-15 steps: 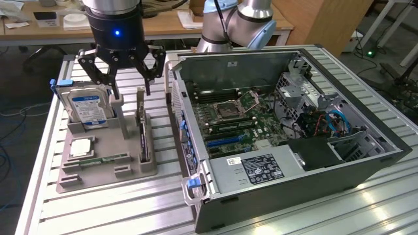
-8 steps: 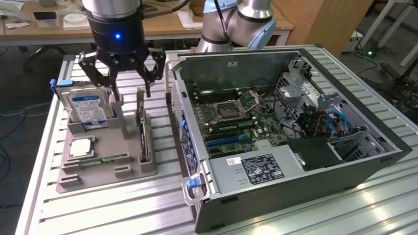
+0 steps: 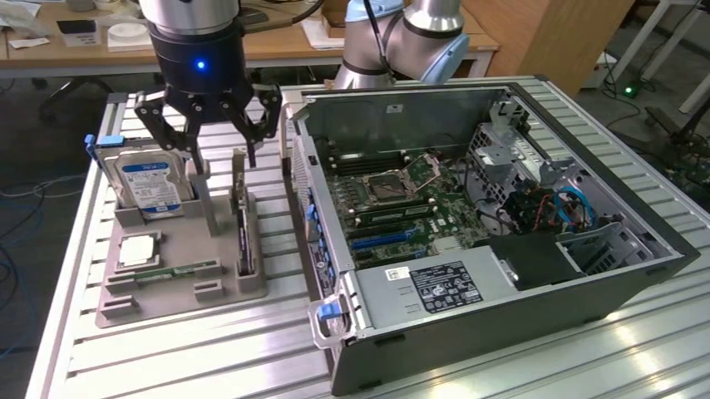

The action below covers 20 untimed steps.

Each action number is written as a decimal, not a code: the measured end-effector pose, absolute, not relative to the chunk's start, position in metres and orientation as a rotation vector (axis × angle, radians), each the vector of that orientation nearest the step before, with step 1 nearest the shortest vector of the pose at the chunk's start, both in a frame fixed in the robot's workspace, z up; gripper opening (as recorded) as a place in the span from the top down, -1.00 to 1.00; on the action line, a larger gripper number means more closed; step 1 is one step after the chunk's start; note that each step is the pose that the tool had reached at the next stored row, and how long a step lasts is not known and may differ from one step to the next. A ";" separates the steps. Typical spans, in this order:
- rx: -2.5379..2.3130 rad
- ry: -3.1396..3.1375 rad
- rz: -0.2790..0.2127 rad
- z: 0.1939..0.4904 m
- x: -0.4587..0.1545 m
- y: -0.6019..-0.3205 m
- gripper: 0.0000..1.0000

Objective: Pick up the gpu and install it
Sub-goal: 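Pick up the gpu and move the gpu toward the slot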

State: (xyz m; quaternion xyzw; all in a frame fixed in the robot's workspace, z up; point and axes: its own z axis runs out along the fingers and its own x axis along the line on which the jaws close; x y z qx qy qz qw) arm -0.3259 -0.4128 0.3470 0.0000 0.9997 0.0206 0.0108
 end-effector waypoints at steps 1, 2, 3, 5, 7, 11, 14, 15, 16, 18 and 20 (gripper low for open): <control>0.000 3.119 0.064 0.347 -0.326 -0.413 -0.29; 0.000 3.119 0.064 0.346 -0.326 -0.413 -0.29; 0.000 3.119 0.064 0.346 -0.326 -0.413 -0.29; 0.000 3.120 0.064 0.345 -0.326 -0.413 -0.29; 0.000 3.120 0.064 0.344 -0.326 -0.413 -0.29; 0.000 3.119 0.064 0.343 -0.326 -0.415 -0.29; 0.000 3.120 0.064 0.341 -0.326 -0.415 -0.44; 0.000 3.119 0.064 0.341 -0.326 -0.415 -0.44; 0.000 3.120 0.064 0.340 -0.326 -0.415 -0.44; 0.000 3.119 0.064 0.339 -0.326 -0.415 -0.44; 0.000 3.120 0.064 0.338 -0.326 -0.415 -0.44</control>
